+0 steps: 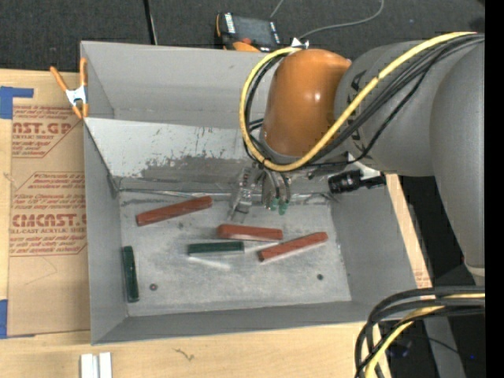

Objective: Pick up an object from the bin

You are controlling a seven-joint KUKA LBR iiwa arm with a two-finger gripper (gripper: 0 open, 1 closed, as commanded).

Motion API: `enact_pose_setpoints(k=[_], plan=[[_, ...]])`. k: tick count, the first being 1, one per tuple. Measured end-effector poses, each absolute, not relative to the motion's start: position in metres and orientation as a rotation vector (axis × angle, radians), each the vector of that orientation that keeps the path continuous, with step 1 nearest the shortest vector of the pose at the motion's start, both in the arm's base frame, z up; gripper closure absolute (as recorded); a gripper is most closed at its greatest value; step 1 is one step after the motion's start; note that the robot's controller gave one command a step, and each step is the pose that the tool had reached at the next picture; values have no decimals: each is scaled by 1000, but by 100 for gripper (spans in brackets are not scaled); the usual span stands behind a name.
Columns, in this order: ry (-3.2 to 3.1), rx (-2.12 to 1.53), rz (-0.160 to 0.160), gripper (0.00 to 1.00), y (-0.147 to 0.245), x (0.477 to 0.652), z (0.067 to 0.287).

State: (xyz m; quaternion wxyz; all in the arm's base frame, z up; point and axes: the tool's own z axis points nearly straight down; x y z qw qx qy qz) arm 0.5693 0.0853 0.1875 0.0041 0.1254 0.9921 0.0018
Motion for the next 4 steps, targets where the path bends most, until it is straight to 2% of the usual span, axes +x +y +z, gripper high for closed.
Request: enact_pose_setpoints(k=[1,2,3,4], plan=[[3118,447,-4,100,71,497,149],[3107,381,6,100,76,526,332],[3139,-219,0,100,73,510,186],[3146,-16,3,100,126,484,138]])
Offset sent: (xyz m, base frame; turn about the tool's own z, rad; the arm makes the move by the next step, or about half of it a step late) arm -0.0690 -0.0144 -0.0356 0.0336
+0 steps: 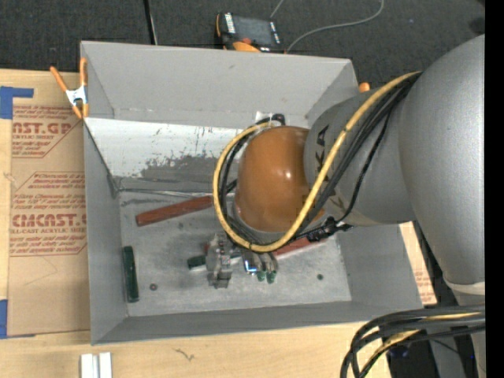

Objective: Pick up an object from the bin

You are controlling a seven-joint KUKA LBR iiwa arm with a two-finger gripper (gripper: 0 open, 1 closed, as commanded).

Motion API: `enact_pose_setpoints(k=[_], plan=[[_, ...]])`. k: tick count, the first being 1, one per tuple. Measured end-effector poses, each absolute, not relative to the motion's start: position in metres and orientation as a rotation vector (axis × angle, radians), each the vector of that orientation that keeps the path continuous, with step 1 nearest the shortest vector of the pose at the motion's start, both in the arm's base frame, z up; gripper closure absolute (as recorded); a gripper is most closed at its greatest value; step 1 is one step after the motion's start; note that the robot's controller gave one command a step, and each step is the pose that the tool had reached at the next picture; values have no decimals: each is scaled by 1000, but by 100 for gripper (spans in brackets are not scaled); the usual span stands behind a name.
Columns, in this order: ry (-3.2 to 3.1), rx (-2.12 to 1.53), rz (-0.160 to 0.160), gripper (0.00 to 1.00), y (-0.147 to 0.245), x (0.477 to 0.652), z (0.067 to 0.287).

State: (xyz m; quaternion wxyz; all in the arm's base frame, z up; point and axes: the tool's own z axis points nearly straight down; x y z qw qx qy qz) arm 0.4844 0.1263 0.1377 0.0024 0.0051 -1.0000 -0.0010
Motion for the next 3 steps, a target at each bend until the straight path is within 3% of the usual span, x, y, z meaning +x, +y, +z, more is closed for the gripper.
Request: enact_pose_setpoints(k=[1,2,3], plan=[[-3141,12,-1,0,124,486,139],[-3141,0,0,0,112,549,66],[-3141,2,-1,100,113,548,70]])
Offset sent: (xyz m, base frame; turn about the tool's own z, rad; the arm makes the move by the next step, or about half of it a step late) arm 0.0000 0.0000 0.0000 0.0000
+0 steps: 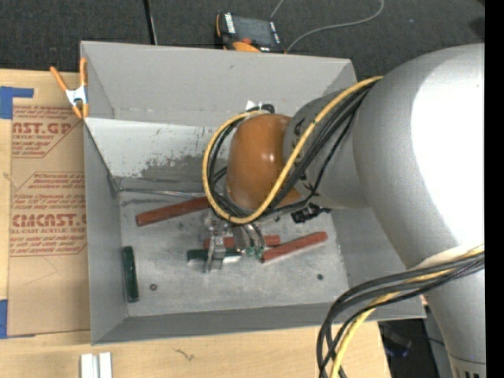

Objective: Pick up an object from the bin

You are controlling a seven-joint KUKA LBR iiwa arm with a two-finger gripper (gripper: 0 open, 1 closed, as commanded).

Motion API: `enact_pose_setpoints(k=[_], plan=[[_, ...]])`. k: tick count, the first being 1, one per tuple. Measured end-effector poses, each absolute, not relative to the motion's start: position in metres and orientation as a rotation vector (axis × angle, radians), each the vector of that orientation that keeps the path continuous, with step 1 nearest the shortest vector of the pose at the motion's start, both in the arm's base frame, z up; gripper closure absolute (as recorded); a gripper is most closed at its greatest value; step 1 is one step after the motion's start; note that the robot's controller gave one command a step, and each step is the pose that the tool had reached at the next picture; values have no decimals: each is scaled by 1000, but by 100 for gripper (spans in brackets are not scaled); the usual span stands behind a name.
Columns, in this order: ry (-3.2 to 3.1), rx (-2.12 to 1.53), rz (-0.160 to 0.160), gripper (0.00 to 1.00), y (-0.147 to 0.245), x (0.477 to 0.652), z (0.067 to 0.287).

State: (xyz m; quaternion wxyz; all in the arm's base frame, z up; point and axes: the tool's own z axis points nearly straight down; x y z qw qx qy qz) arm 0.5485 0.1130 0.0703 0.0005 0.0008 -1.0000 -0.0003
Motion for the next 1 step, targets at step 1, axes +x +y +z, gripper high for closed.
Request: enact_pose_setpoints(k=[1], plan=[[-3149,69,0,100,64,525,226]])
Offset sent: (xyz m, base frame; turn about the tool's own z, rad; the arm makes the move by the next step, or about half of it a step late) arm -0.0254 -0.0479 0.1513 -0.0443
